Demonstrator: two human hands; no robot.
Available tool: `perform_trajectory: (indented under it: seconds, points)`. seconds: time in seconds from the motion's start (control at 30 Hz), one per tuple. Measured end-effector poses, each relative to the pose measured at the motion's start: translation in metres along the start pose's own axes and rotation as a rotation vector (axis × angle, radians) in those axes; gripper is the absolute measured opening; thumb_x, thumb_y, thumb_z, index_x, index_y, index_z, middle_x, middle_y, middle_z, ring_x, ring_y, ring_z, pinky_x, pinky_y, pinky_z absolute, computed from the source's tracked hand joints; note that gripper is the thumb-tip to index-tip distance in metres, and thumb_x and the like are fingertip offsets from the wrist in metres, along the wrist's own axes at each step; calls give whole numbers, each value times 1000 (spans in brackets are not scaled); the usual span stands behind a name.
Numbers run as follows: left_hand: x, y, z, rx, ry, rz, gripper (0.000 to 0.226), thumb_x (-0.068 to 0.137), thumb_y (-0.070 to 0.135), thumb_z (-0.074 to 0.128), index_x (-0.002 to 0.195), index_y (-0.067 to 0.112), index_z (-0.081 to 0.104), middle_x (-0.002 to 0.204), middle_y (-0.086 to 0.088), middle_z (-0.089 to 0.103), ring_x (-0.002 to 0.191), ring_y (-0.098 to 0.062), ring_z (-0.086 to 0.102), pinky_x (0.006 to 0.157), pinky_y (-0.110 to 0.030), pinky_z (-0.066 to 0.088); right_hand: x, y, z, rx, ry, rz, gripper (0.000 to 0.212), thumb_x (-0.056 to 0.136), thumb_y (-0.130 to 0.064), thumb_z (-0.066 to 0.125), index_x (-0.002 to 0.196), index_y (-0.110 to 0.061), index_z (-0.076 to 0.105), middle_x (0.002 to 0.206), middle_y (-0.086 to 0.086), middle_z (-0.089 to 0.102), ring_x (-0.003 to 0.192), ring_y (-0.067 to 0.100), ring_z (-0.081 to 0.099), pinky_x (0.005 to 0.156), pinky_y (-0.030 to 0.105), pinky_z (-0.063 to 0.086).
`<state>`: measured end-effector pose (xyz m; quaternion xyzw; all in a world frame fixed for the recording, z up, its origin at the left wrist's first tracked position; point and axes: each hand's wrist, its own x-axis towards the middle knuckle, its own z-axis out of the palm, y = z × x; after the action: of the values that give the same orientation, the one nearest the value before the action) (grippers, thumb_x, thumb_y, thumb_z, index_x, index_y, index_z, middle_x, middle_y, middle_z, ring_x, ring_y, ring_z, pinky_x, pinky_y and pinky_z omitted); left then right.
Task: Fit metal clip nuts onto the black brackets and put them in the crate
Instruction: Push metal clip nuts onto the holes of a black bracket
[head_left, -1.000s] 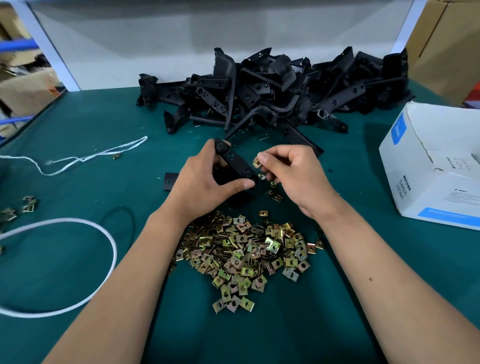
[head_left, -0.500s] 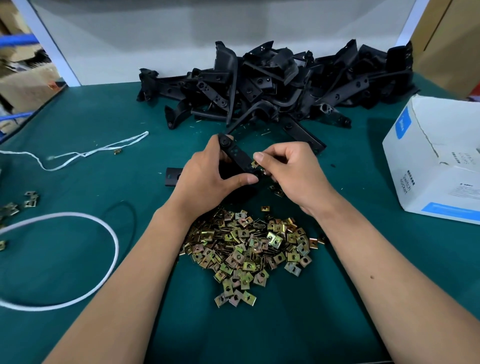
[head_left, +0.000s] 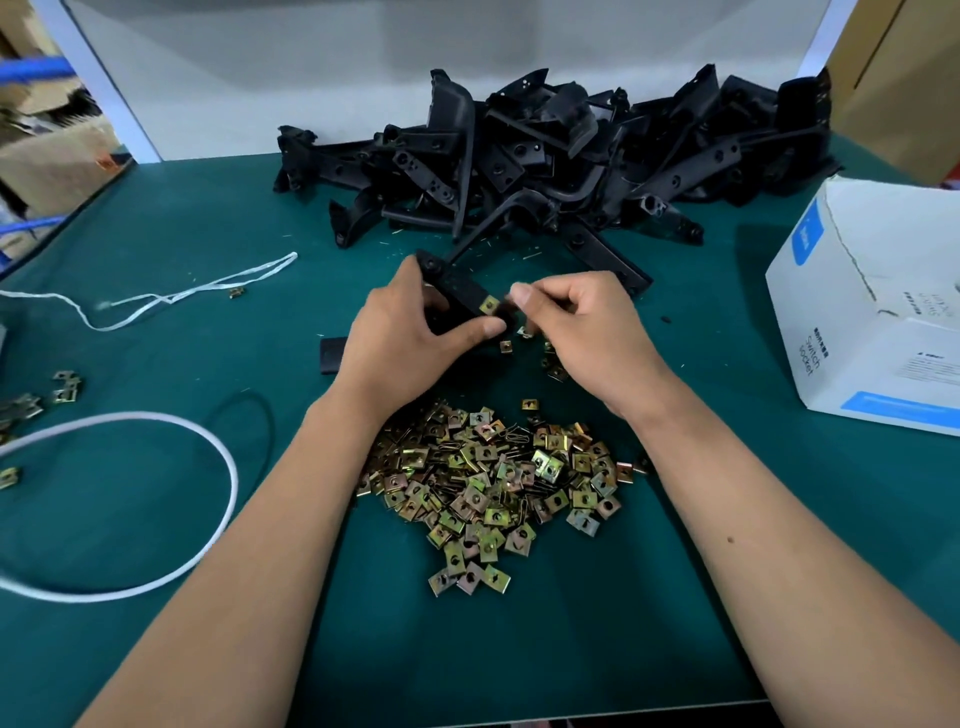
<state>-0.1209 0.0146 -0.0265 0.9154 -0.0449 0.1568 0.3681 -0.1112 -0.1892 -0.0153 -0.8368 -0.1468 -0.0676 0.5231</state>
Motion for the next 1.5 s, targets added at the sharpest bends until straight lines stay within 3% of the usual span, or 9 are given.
perform_trajectory:
  seconds: [0.1, 0.17, 0.33, 0.5, 0.6, 0.77, 0.93, 1.2, 1.5]
  points:
    - [3, -8, -10, 12, 90, -97, 75, 61, 81, 71, 104, 23, 52, 90, 20, 62, 84, 4, 59, 67, -22, 47, 4, 9, -5, -236, 53, -36, 19, 101, -26, 63, 109, -21, 79, 99, -6, 73, 92, 9, 62, 83, 25, 47]
    - [4, -13, -14, 24, 127, -128, 72, 65, 76, 76, 106, 22, 53, 90, 19, 61, 84, -2, 60, 68, -26, 48, 4, 12, -4, -376, -10, -95, 19, 98, -30, 68, 114, -26, 78, 104, -5, 66, 103, 15, 51, 84, 23, 34]
    - [5, -15, -13, 17, 119, -133, 71, 67, 73, 78, 107, 20, 53, 93, 13, 66, 87, -6, 63, 74, -33, 52, 3, 10, 4, -517, -125, -168, 25, 86, -40, 80, 108, -27, 79, 103, -3, 60, 108, 18, 39, 91, 30, 36]
    - [-2, -7, -12, -34, -16, -48, 84, 61, 84, 67, 118, 24, 53, 101, 15, 71, 92, 5, 63, 76, -16, 47, 1, 5, 5, -547, -134, -202, 16, 87, -29, 81, 96, -22, 71, 98, -4, 63, 101, 17, 45, 88, 35, 41]
    - [-5, -2, -11, -63, -52, 6, 85, 63, 87, 65, 125, 30, 52, 101, 18, 71, 96, 6, 63, 76, -7, 43, 0, 4, 3, -247, -37, -119, 11, 88, -16, 80, 93, -21, 71, 90, -5, 70, 87, 14, 63, 80, 27, 51]
    - [-7, 4, -3, -49, -101, 113, 97, 65, 89, 64, 138, 26, 49, 106, 13, 70, 102, -3, 65, 88, -23, 51, 2, 1, 0, 239, 73, 7, 9, 90, -13, 78, 98, -17, 80, 92, -2, 78, 90, 10, 72, 79, 14, 53]
    - [-9, 11, -1, -60, -127, 145, 95, 70, 79, 68, 144, 24, 48, 117, 18, 66, 111, 2, 60, 87, 3, 37, 2, -1, 1, 259, 70, 15, 16, 91, -30, 78, 76, -23, 78, 68, -7, 73, 64, 1, 64, 65, 12, 48]
    - [-12, 18, 0, -26, -207, 167, 83, 77, 77, 61, 139, 23, 51, 109, 9, 72, 102, -12, 68, 91, -41, 56, 3, -2, 2, 197, 0, 27, 23, 96, -35, 71, 76, -24, 76, 59, -9, 62, 59, 2, 54, 61, 15, 44]
    - [-11, 21, -1, 12, -220, 176, 77, 78, 78, 58, 134, 25, 54, 108, 8, 72, 101, -15, 69, 90, -46, 56, 4, -5, 4, 180, 33, 8, 25, 93, -38, 74, 72, -25, 76, 59, -7, 62, 58, 3, 55, 58, 15, 44]
